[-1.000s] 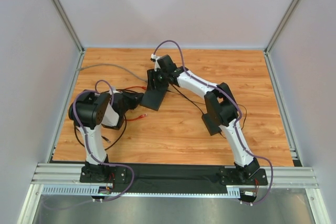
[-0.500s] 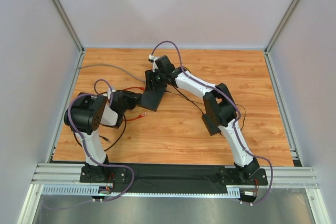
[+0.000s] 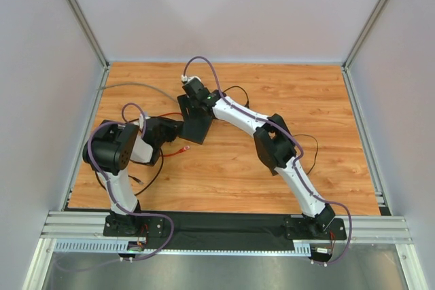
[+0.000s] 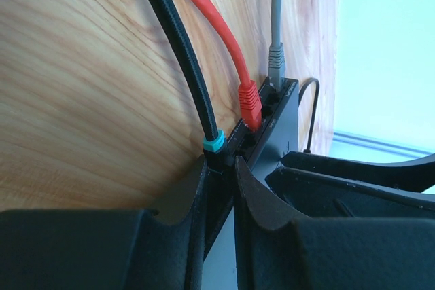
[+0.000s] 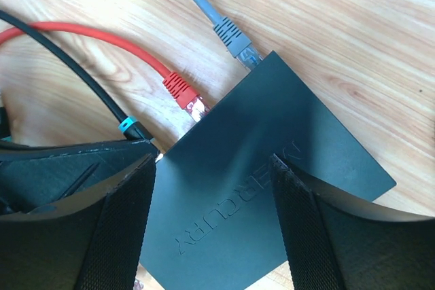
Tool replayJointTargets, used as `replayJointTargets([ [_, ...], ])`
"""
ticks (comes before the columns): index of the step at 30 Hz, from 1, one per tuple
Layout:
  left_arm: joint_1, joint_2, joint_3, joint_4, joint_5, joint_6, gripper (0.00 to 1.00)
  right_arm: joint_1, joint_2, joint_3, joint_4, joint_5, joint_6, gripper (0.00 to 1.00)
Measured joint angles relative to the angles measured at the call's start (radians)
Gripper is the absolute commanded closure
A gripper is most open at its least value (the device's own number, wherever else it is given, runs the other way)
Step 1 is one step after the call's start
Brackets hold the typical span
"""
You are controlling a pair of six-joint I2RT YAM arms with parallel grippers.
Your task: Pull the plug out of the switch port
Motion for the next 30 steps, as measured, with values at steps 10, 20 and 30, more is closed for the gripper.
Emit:
replayJointTargets([
  [10, 0.000, -0.009, 0.000, -0.017, -0.004, -0.005, 1.00, 0.034, 0.061, 0.112, -0.086, 0.116, 0.011, 0.30],
  [20, 0.000, -0.009, 0.000, -0.017, -0.004, -0.006, 1.00, 0.061, 0.103, 0.180, -0.135, 0.200, -0.034, 0.30],
  [30, 0.000, -0.009, 0.000, -0.016, -0.005, -0.005, 1.00, 0.069, 0.146, 0.230, -0.117, 0.272, -0.113, 0.30],
])
